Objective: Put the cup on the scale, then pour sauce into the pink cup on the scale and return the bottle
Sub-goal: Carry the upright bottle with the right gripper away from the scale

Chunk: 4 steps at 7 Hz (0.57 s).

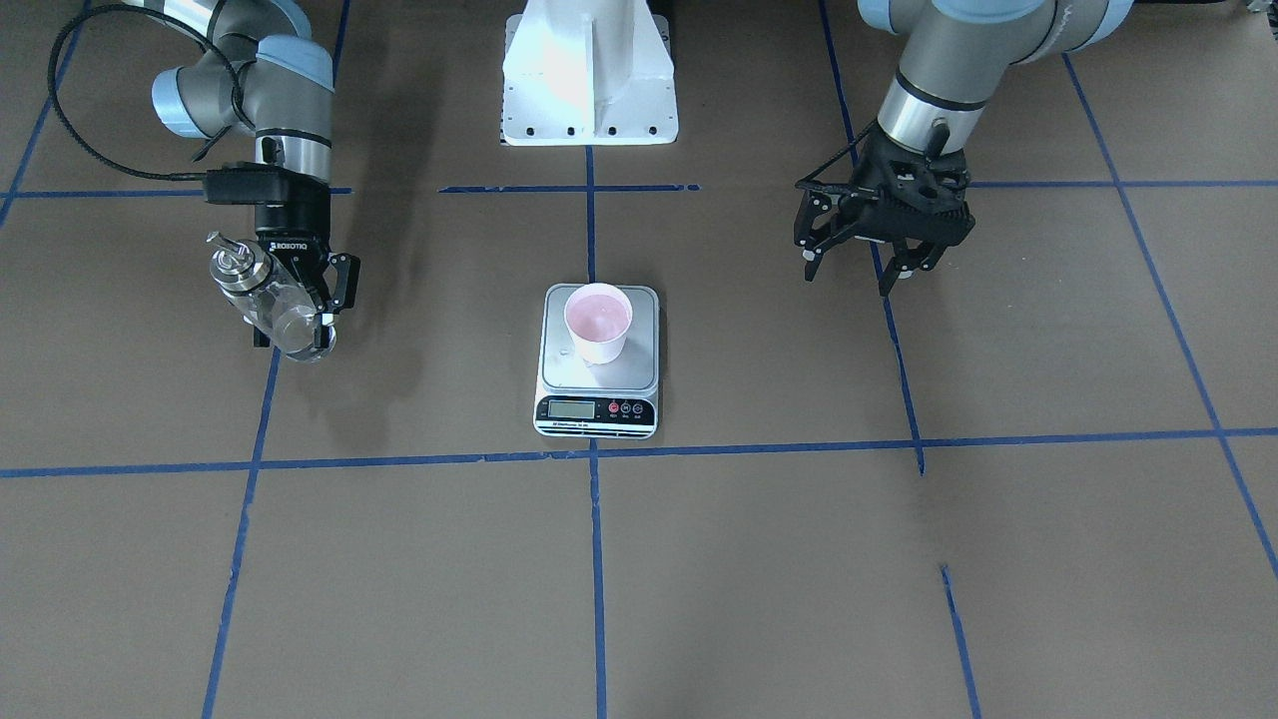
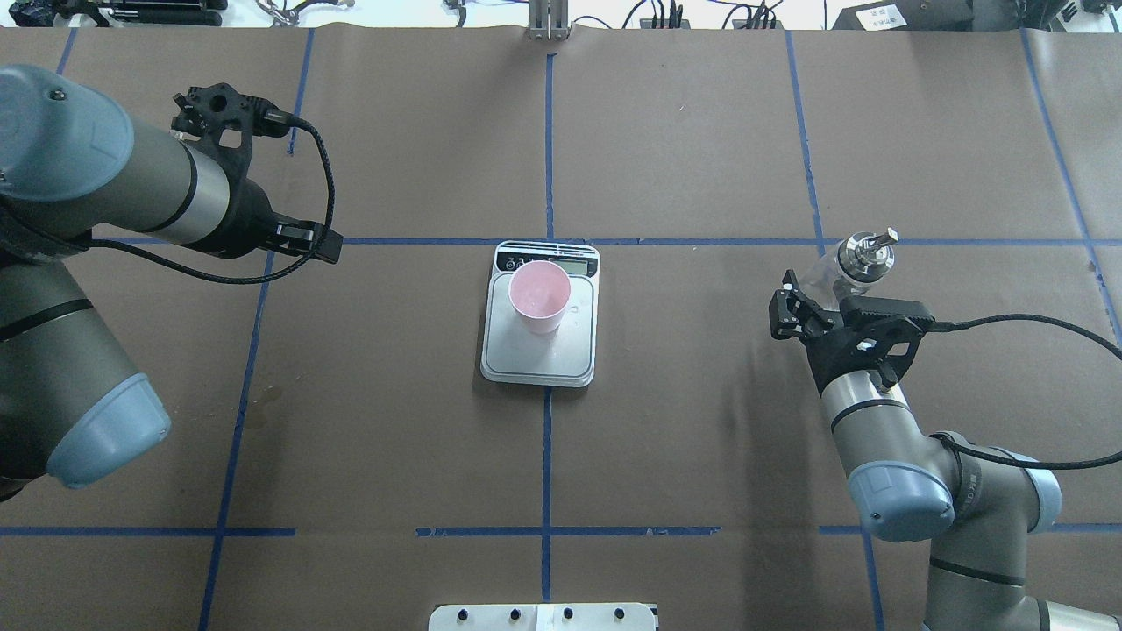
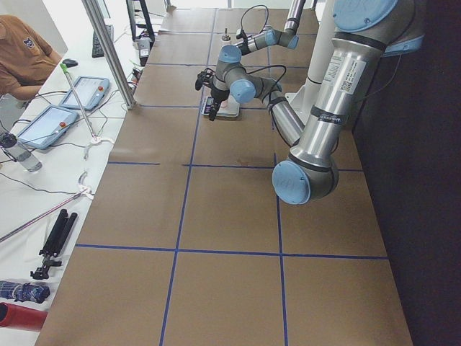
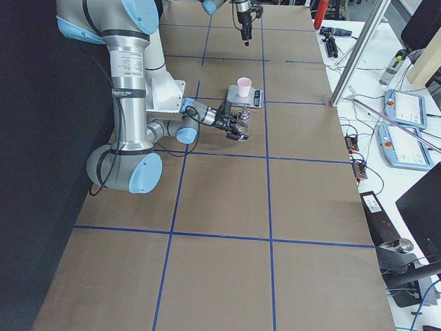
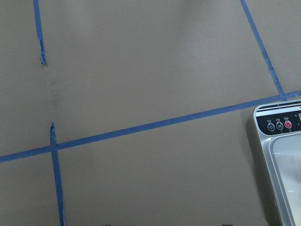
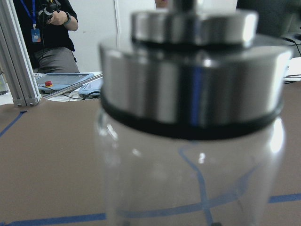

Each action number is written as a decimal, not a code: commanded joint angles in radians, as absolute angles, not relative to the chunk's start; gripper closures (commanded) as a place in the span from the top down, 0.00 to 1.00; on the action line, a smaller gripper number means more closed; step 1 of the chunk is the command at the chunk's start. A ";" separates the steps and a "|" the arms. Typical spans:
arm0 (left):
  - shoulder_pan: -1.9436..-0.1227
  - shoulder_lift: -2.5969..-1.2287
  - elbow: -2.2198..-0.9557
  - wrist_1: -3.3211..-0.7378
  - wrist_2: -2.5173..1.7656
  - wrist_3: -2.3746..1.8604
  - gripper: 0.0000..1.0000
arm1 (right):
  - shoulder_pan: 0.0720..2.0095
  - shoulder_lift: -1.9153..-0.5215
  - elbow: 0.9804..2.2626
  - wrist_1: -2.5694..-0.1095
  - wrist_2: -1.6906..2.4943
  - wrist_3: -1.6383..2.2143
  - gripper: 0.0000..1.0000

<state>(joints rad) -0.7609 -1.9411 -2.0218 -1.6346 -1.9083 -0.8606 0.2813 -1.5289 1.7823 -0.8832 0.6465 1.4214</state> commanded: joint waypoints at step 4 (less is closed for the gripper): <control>-0.761 -1.944 -2.025 -1.634 -1.908 -0.861 0.83 | 0.278 -1.534 1.640 -0.775 0.646 1.436 0.00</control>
<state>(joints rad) -0.7608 -1.9425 -2.0237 -1.6349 -1.9083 -0.8606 0.2780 -1.5335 1.6567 -0.8037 0.6459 1.4381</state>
